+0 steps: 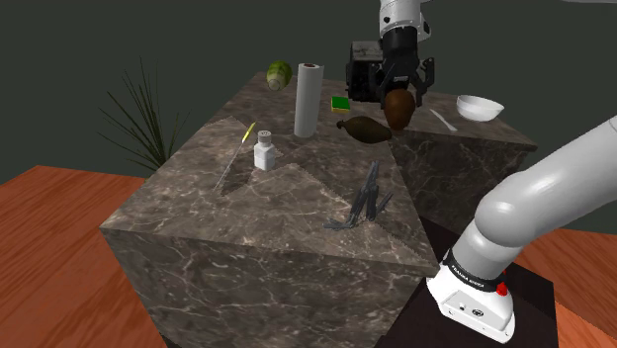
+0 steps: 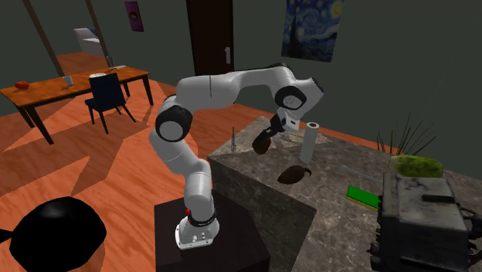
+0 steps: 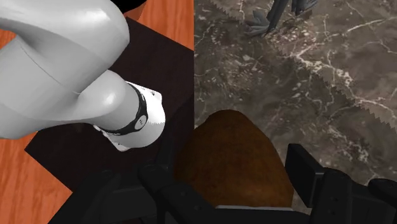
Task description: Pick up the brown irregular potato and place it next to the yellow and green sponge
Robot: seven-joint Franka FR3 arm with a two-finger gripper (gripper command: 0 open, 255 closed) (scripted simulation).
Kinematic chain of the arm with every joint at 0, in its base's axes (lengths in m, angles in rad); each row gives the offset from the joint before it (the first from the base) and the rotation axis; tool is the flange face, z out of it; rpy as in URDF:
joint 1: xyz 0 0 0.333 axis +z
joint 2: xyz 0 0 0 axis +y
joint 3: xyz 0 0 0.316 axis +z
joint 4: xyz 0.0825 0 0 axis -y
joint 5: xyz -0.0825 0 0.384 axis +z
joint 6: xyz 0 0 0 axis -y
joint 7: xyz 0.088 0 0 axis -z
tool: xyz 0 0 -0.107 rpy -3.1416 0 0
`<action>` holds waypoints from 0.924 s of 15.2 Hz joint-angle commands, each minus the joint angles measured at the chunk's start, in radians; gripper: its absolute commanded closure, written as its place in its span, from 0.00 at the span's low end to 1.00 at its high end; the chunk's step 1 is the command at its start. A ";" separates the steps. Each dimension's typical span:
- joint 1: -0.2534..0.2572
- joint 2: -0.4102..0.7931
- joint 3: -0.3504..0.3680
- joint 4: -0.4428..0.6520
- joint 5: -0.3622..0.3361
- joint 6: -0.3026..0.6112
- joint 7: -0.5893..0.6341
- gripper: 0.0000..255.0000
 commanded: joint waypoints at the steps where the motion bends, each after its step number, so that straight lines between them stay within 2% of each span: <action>1: -0.012 0.048 -0.026 0.037 -0.032 0.000 -0.044 1.00; 8: -0.060 0.226 -0.112 0.197 -0.124 -0.012 -0.195 1.00; 14: -0.110 0.410 -0.172 0.389 -0.174 -0.039 -0.319 1.00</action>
